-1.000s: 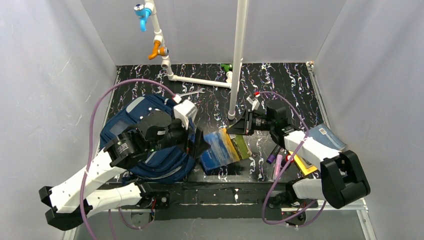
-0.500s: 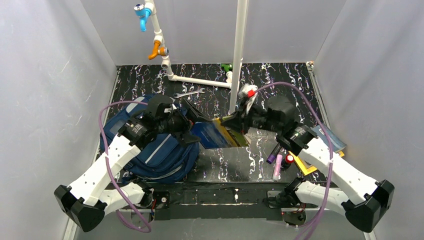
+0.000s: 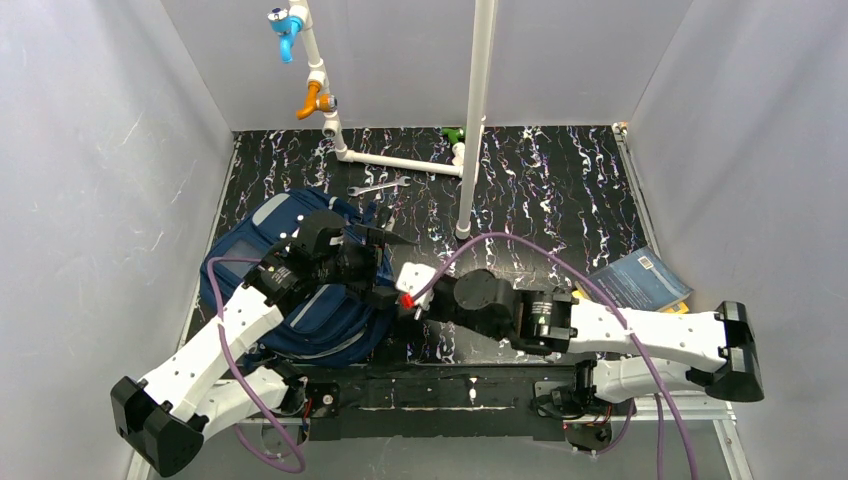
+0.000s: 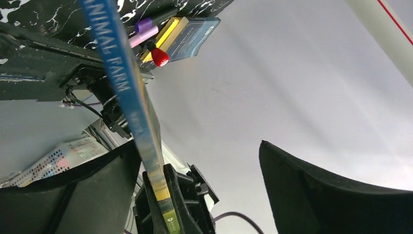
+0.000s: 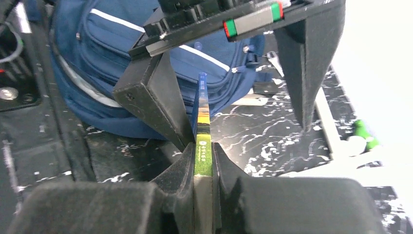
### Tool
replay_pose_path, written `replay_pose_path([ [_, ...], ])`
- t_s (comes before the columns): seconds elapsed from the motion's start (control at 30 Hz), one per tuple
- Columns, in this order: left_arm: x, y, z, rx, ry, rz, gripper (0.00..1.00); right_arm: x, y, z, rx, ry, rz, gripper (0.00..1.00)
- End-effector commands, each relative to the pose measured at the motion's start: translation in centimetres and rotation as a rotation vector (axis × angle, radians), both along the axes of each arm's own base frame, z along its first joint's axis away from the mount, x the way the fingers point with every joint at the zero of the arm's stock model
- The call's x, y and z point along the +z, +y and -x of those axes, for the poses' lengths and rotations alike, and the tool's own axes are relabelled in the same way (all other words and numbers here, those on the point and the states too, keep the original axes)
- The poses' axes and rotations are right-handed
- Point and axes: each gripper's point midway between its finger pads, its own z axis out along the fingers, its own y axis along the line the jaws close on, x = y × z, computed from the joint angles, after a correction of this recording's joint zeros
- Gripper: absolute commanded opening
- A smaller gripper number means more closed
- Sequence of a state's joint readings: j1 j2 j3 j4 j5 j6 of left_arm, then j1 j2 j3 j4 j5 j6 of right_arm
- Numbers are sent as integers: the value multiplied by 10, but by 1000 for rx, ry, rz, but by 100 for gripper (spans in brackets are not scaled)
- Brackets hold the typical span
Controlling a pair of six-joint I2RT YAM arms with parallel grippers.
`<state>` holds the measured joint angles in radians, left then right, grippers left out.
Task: Pack the student bag
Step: Pick up the book from the center of the board.
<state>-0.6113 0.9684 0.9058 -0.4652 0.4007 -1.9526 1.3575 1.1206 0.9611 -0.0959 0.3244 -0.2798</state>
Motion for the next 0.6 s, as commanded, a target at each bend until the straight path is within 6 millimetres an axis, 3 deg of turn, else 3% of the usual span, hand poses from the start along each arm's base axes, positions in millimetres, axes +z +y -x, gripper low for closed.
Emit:
replay_pose_path([
  [0.0, 1, 6, 3, 48, 53, 20, 81, 66, 6, -11, -144, -211, -133, 1],
  [0.07, -2, 9, 2, 56, 37, -5, 67, 66, 6, -9, -150, -229, -119, 1],
  [0.1, -7, 14, 1, 50, 3, -52, 45, 65, 3, -6, -160, -240, -95, 1],
  [0.13, -9, 14, 2, 40, 1, -66, 41, 66, 2, -5, -161, -244, -93, 1],
  [0.23, -17, 13, 6, -8, 4, -110, 32, 69, -1, 1, -150, -259, -94, 1],
  [0.4, -26, 13, 5, -39, -4, -158, 28, 68, 0, 12, -127, -337, -35, 1],
  [0.47, -22, 14, 0, -49, -57, -185, 17, 64, 1, 14, -130, -371, 16, 1],
  [0.5, -21, 14, -3, -60, -89, -196, 6, 64, 2, 14, -135, -372, 27, 8],
  [0.57, -15, 12, -12, -99, -192, -225, 0, 62, -2, 13, -165, -333, 39, 33],
])
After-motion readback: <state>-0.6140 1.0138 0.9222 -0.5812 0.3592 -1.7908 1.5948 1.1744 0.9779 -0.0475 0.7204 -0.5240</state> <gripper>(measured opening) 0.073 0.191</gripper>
